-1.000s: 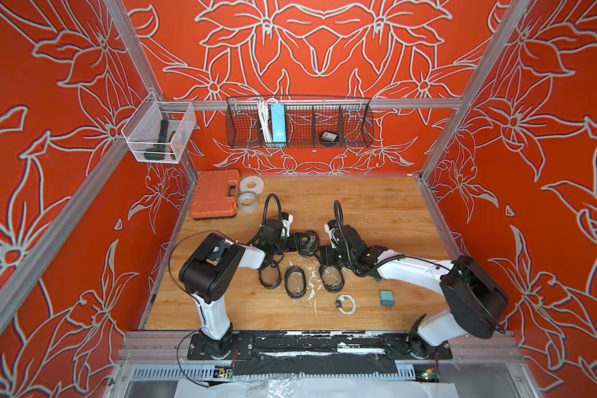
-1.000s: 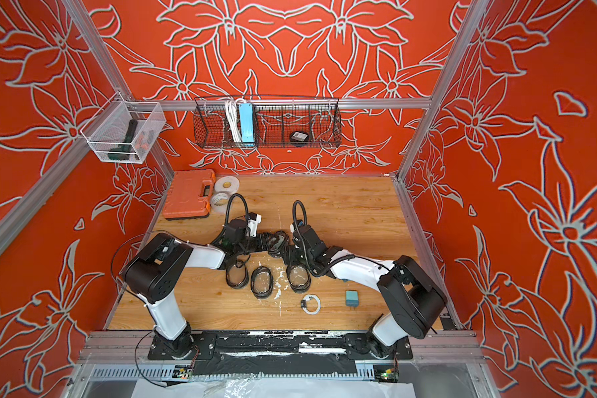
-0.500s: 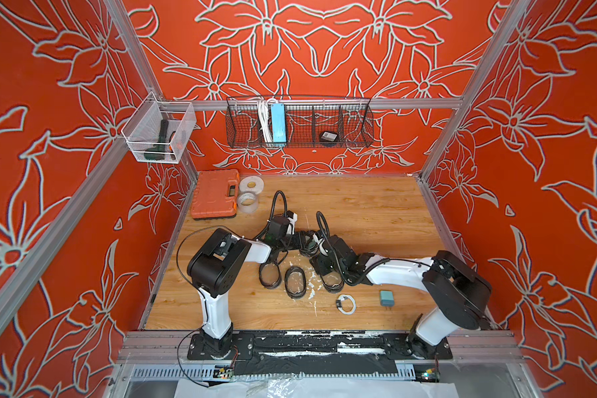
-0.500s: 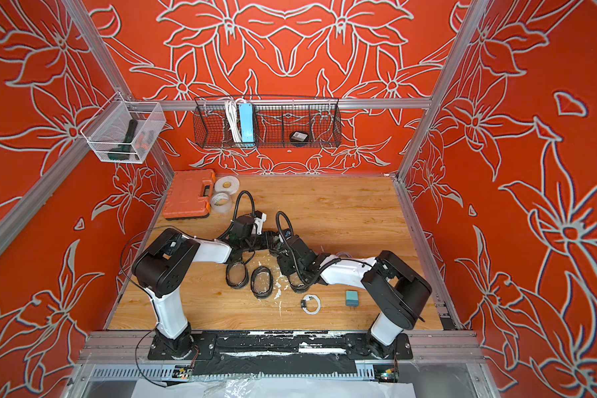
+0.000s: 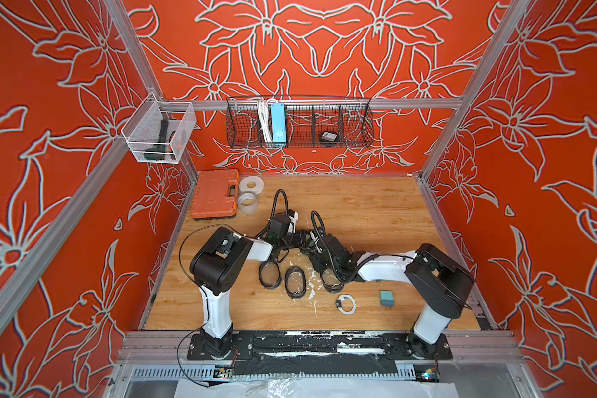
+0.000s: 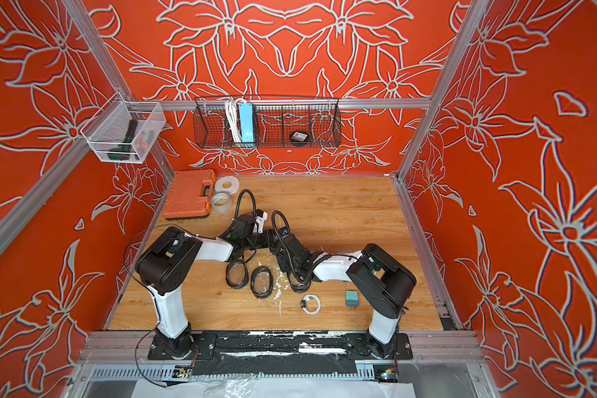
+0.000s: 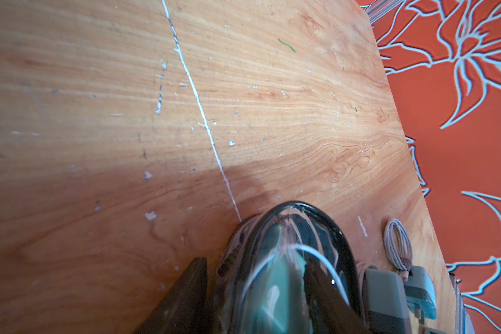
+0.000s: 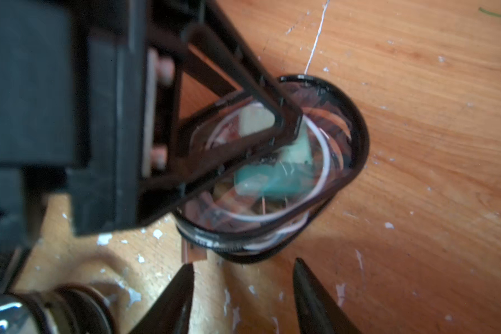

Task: Pack away charging kits
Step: Close the storage bag at the center of the board.

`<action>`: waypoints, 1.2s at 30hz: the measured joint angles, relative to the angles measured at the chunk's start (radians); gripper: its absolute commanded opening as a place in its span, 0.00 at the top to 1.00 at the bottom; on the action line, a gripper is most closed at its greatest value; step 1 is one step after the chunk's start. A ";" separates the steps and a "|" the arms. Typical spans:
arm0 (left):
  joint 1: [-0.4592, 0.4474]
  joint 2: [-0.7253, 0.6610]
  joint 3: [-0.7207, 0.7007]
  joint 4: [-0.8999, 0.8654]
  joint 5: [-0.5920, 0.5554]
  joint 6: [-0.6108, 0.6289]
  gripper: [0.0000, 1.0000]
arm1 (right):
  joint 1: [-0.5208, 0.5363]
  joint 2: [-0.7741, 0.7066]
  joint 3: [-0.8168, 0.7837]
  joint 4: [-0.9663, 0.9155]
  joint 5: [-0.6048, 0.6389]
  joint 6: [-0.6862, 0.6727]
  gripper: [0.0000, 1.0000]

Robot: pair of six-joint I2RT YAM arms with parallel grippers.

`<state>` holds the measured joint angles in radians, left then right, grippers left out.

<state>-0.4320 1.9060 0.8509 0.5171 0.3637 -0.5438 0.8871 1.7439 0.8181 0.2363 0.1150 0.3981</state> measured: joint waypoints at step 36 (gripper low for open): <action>0.000 0.005 0.000 0.008 0.001 -0.004 0.50 | 0.008 0.085 -0.053 0.285 0.190 -0.093 0.74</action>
<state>-0.4316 1.9106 0.8509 0.5251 0.3649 -0.5476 0.8951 1.8290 0.7650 0.5217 0.3054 0.3054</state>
